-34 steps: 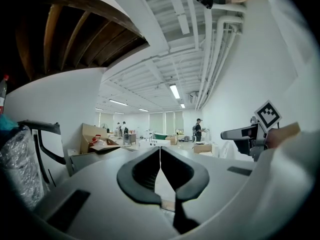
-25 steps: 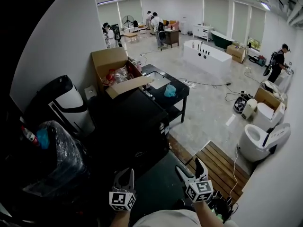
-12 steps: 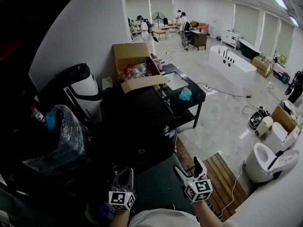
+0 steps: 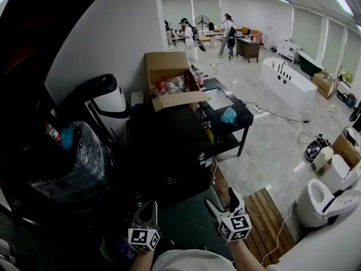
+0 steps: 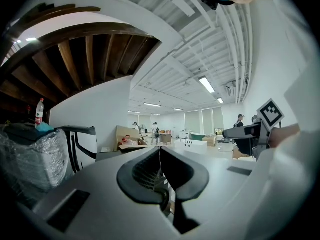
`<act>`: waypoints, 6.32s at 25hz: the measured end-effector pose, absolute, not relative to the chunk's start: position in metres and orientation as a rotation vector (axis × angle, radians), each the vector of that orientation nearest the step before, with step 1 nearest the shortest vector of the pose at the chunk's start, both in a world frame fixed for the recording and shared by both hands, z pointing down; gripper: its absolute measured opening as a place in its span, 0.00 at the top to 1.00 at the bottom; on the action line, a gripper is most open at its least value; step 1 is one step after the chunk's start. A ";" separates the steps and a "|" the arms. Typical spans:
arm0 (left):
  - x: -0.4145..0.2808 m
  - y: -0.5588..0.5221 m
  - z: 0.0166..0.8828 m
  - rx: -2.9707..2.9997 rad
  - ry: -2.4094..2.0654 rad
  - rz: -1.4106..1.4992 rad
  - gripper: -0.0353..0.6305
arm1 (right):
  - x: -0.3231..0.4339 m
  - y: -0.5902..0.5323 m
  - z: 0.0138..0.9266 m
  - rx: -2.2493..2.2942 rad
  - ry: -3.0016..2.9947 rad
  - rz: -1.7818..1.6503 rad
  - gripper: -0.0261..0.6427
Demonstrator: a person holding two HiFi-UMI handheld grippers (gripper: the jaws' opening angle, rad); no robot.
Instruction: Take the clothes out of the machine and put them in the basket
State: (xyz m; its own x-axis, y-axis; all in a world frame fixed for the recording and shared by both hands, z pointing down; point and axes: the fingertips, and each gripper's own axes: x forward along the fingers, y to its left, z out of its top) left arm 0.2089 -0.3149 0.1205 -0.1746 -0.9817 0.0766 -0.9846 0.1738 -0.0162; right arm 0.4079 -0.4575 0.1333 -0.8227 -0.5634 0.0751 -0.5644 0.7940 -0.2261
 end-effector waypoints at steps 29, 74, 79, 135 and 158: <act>0.190 -0.327 0.136 1.933 -2.373 0.077 0.92 | 0.372 -0.468 0.154 0.833 -2.925 0.408 0.31; 0.027 -0.442 0.192 1.930 -2.290 0.137 0.92 | 0.204 -0.587 0.191 0.837 -2.890 0.412 0.31; 0.050 -0.424 0.207 1.904 -2.296 0.130 0.91 | 0.222 -0.575 0.204 0.797 -2.892 0.394 0.32; 0.040 -0.513 0.553 1.880 -2.548 -0.062 0.91 | 0.147 -0.616 0.581 0.609 -3.094 0.308 0.31; 0.068 -0.476 0.639 1.741 -2.594 0.032 0.91 | 0.160 -0.589 0.679 0.497 -3.047 0.252 0.32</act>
State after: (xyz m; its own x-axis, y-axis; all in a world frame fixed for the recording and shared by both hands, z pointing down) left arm 0.0681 -0.4757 0.6390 -0.3788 -0.9251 0.0259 -0.9255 0.3788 -0.0076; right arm 0.1599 -0.5889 0.6793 -0.9476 -0.3120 0.0694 -0.3191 0.9353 -0.1530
